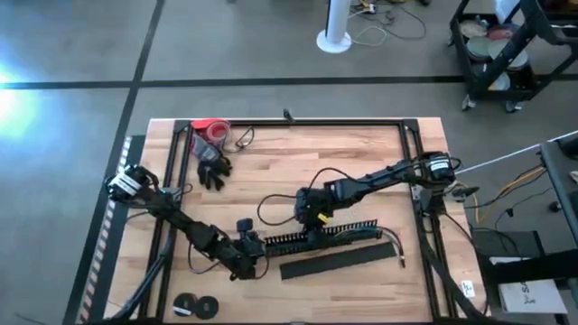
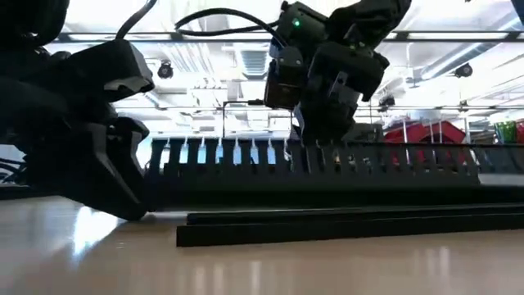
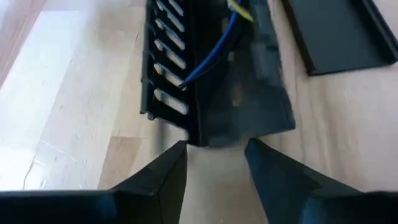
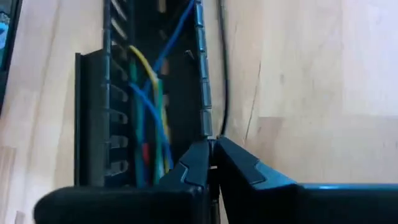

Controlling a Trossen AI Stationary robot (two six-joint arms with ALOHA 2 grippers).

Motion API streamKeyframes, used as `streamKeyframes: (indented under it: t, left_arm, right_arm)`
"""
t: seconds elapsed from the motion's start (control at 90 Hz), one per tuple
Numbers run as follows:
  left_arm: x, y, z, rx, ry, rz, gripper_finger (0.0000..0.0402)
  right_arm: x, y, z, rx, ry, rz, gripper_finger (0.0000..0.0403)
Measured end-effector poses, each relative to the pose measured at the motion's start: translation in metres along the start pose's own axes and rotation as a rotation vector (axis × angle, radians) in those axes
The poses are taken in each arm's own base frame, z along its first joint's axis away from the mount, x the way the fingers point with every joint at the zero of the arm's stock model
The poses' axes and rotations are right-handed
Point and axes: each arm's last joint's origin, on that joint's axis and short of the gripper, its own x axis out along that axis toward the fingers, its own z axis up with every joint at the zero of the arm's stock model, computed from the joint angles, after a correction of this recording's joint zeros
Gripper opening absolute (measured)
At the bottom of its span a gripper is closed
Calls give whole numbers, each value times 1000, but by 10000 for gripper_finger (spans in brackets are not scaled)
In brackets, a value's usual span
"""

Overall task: Ziptie cables
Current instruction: Put the ziptied cable wires into the black cable duct

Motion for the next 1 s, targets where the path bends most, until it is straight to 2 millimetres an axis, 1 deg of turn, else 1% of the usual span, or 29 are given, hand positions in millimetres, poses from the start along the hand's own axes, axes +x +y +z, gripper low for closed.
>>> streamKeyframes:
  t: [0.133, 0.244, 0.356, 0.456, 0.511, 0.633, 0.856, 1.0]
  left_arm:
    - [0, 0, 0, 2, 0, 0, 160]
    - [-2, 1, 1, 11, -4, -2, 166]
    - [-12, 3, 7, 5, -18, -14, 168]
    - [-22, 7, 12, 2, -36, -14, 168]
    - [-26, 9, 12, 4, -46, 9, 165]
    - [-27, 9, 17, -34, -107, 36, 156]
    - [-4, -2, 13, -105, -153, 30, 148]
    - [6, -3, 5, -124, -129, 55, 150]
  right_arm:
    - [-2, 3, 4, -12, -12, 2, 64]
    - [-8, 7, 10, -24, -42, -26, 103]
    - [-16, 9, 12, -28, -35, -54, 134]
    - [-24, 12, 13, -46, -28, -109, 152]
    - [-27, 12, 14, -46, -28, -135, 158]
    - [-29, 12, 13, -44, -20, -156, 164]
    - [-28, 13, 12, -47, -18, -175, 160]
    - [-27, 13, 10, -45, -6, -180, 156]
